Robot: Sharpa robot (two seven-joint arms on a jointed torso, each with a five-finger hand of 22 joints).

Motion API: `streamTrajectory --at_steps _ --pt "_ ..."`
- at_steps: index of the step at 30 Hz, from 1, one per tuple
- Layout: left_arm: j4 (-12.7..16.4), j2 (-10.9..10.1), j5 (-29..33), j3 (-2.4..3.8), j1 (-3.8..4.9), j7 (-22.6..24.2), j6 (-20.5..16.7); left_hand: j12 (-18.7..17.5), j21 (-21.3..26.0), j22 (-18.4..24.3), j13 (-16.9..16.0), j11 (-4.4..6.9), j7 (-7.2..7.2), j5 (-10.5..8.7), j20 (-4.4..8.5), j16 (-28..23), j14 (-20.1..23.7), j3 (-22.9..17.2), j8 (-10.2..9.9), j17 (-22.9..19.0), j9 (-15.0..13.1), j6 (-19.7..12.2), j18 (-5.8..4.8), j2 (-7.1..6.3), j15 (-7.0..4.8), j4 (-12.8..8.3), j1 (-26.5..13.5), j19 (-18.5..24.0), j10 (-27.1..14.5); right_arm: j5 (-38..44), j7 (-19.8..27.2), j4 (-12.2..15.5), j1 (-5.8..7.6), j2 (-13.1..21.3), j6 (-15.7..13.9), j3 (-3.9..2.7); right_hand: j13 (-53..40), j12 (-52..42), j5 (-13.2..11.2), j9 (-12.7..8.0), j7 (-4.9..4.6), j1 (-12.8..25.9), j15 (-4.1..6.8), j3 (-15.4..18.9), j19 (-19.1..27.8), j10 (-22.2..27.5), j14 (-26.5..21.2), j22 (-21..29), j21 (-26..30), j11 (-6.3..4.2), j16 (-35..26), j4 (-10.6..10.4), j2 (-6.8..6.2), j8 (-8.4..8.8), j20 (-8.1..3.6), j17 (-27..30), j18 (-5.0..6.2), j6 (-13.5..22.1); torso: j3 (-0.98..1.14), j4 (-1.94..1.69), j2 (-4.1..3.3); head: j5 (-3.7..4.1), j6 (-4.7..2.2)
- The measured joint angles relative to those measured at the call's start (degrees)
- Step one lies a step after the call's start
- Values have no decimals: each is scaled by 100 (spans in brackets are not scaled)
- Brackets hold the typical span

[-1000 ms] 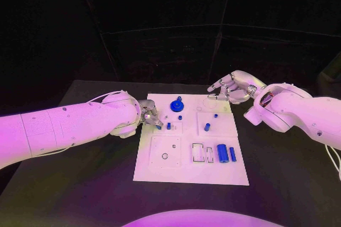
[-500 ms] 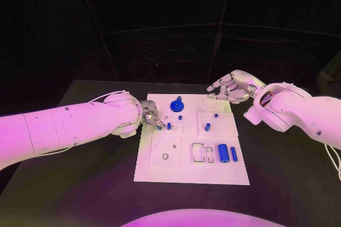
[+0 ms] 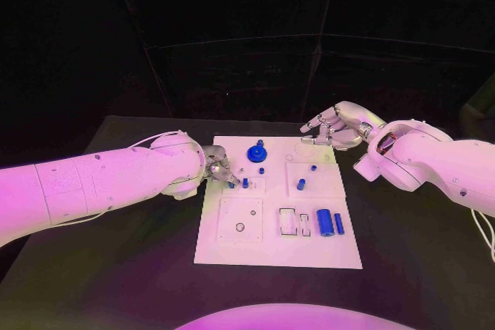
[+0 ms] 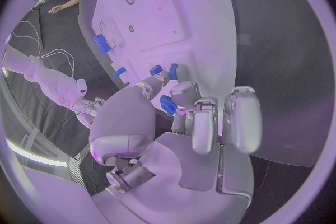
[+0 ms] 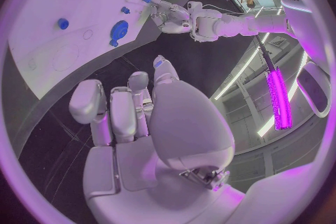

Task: Assemble the parts on the task board

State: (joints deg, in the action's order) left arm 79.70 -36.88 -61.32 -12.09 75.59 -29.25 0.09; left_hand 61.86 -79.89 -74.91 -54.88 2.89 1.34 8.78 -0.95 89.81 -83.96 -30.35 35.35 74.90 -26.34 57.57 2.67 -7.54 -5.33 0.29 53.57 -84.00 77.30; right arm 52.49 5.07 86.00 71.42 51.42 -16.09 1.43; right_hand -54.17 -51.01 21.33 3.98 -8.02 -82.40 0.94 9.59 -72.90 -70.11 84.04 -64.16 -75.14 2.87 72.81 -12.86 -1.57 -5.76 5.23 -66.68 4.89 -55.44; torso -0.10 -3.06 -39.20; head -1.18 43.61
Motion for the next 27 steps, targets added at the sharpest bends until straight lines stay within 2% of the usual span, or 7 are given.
streamTrajectory --at_steps 5,8,13,15,19,23,27 --pt "-2 -24 0 -2 -5 -1 -13 0 0 0 25 0 9 -50 0 0 0 637 1 0 34 9 0 -187 0 288 -356 0 0 0 0 1 0 2 0 0 8 0 0 0 0 1 0 0 0 0 0 8 21 0 0 0 1 0 0 5 0 0 -2 -1 1 0 -10" --pt "24 -78 1 -3 -5 -1 -51 -51 60 0 125 -44 9 -440 0 0 0 1115 0 0 90 8 0 -243 0 469 -412 0 -68 0 0 1 0 3 0 0 10 0 0 0 0 23 0 0 0 0 0 11 22 0 0 0 23 0 0 5 -1 0 -2 -1 1 4 -16" --pt "95 -195 91 -2 15 8 -212 -899 425 119 1078 -145 132 -564 0 0 0 1769 -140 0 188 -348 45 -170 1 724 -338 0 -689 0 0 0 0 3 0 0 10 0 0 0 0 23 0 0 0 0 0 11 22 0 0 0 23 0 0 5 0 0 -3 -2 4 17 -24" --pt "125 -244 162 -1 34 34 -307 -1316 571 258 1498 -237 245 -564 -18 -1 0 1985 -300 0 283 -585 88 -142 88 797 -190 18 -1020 0 0 -2 0 3 0 0 10 0 0 0 0 23 0 0 0 0 0 11 21 0 0 0 23 0 0 5 0 0 -3 -2 4 25 -31" --pt "187 -350 436 -1 74 259 -558 -1727 1549 1226 1848 -433 452 -564 -213 -478 9 2472 -580 0 510 -891 331 29 263 1005 262 396 -1461 0 0 -5 0 3 0 0 10 0 0 0 0 23 0 0 0 0 0 11 22 0 0 0 23 0 0 5 -1 0 -3 -3 4 35 -41" --pt "212 -427 881 -1 110 867 -875 -1992 3736 3287 2134 -578 588 -564 -365 -1866 226 2764 -718 -728 706 -1028 715 257 406 1118 788 1339 -1830 0 2 -7 0 7 -1 0 10 0 0 0 0 23 0 0 0 0 0 11 22 0 0 0 22 0 0 12 0 0 -2 -3 4 46 -59" --pt "203 -421 1278 -1 126 1638 -1122 -2242 4262 3718 2375 -680 672 -564 -447 -2698 668 2657 -782 -1580 842 -1112 715 502 487 857 1550 1548 -2243 0 3 -11 0 9 -1 0 10 0 0 0 0 23 0 0 0 0 0 11 22 0 0 0 22 0 0 13 0 0 0 -3 1 51 -64"
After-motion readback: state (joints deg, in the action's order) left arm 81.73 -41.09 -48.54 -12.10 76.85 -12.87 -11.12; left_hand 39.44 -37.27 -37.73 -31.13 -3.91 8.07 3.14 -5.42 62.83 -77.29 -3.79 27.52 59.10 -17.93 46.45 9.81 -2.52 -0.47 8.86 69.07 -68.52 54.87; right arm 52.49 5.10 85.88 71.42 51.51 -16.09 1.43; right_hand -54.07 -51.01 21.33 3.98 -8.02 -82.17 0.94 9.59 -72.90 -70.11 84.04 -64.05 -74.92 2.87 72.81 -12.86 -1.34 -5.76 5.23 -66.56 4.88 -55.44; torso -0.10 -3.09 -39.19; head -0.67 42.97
